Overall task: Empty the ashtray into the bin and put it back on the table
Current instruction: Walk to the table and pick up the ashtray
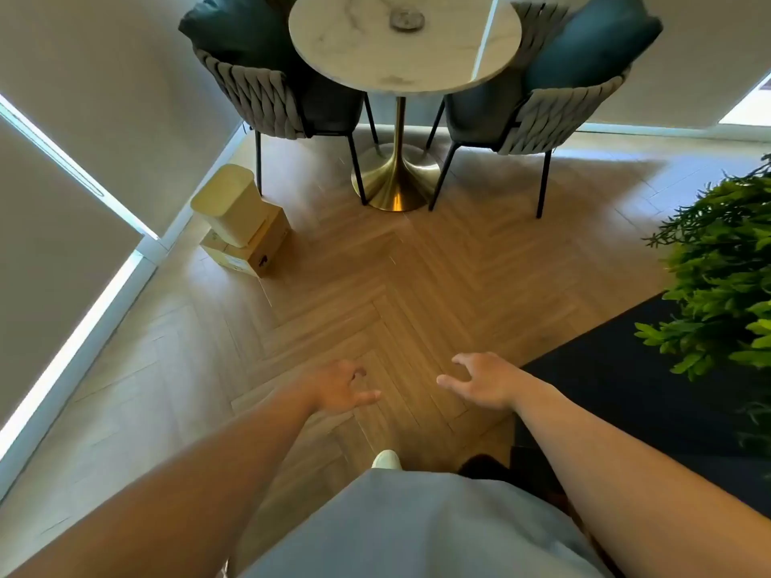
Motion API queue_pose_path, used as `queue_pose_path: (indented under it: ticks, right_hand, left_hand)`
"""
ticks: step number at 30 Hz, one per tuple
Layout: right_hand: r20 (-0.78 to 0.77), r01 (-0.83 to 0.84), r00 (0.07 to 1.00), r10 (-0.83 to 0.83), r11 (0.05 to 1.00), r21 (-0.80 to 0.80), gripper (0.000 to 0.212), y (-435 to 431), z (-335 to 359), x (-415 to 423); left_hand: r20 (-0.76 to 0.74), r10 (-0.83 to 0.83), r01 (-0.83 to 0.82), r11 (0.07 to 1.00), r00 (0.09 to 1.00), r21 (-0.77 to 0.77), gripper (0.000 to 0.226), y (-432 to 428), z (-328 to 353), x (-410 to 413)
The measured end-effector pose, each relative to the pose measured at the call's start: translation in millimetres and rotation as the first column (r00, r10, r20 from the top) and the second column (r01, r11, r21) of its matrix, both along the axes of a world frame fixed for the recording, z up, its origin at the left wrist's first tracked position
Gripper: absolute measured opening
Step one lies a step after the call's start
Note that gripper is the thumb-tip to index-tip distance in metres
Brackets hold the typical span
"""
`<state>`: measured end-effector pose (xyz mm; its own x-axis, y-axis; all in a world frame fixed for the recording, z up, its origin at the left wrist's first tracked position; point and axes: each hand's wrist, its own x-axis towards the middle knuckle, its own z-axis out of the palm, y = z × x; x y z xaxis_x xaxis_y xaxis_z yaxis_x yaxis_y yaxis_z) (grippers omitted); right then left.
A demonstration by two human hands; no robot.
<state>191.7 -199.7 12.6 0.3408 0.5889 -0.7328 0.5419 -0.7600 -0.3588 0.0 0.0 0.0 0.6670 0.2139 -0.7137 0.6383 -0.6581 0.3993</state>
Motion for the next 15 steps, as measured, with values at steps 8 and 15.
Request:
queue_pose_path:
  ticks: [8,15]
  right_hand:
    - [-0.024,0.037,0.999,-0.037,0.999,-0.01,0.083,16,-5,20]
    - [-0.035,0.056,0.998,-0.055,0.998,0.018,0.082,71,-18,86]
  left_hand:
    - [-0.05,-0.003,0.002,1.0,0.999,-0.031,0.078,17,-9,19]
    - [-0.076,0.001,-0.004,0.999,0.997,-0.036,0.08,69,-13,81]
